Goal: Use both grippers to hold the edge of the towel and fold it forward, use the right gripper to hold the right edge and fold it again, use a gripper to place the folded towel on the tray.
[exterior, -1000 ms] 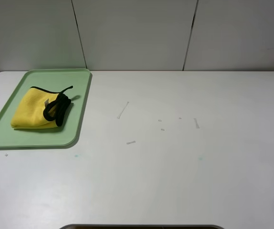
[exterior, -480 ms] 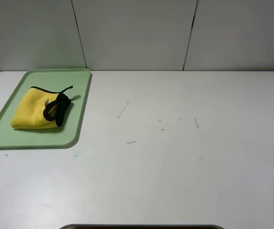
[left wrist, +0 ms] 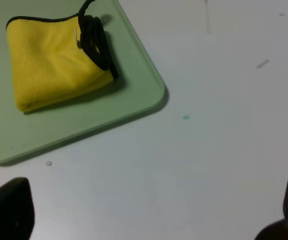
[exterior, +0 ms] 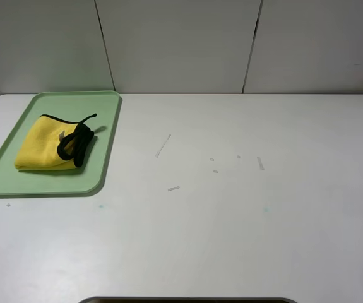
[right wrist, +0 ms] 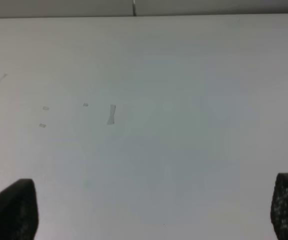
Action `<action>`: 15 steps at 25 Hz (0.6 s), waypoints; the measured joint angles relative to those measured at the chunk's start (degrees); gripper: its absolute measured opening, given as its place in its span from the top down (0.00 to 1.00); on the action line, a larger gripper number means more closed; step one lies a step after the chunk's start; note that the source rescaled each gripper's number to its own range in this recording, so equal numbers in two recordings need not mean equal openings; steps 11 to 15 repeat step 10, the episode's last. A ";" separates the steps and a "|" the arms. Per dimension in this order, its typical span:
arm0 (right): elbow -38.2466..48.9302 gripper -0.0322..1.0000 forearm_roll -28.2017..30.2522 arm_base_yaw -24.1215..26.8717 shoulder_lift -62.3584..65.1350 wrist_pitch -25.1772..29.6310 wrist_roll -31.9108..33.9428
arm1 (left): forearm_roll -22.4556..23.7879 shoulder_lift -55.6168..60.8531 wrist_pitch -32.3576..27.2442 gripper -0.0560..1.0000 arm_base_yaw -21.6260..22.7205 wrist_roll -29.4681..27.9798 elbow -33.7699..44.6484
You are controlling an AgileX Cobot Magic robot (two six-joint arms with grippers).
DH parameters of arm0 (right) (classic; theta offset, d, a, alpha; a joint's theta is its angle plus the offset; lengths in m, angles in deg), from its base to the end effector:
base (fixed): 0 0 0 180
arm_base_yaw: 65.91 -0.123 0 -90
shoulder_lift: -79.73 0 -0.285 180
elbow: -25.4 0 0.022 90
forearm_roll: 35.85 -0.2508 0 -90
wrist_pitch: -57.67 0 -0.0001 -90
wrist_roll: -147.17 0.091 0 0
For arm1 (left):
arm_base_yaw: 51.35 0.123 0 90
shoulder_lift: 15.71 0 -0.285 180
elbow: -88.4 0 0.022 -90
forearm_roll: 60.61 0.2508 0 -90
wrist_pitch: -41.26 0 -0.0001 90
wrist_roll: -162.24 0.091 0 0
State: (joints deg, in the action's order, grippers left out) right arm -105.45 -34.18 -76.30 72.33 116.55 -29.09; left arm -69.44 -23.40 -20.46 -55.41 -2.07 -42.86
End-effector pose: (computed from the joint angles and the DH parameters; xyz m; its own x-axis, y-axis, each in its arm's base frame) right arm -0.0029 -0.0028 0.2772 -0.4296 -0.0278 -0.9026 -0.1367 0.9900 0.0346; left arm -0.0068 -0.0119 0.2759 -0.4192 0.2275 -0.8789 0.2784 0.9537 0.1140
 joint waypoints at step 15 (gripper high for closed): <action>0.00 0.00 -0.02 0.00 0.00 0.00 0.00 | 0.00 0.00 0.00 0.00 0.00 0.00 0.00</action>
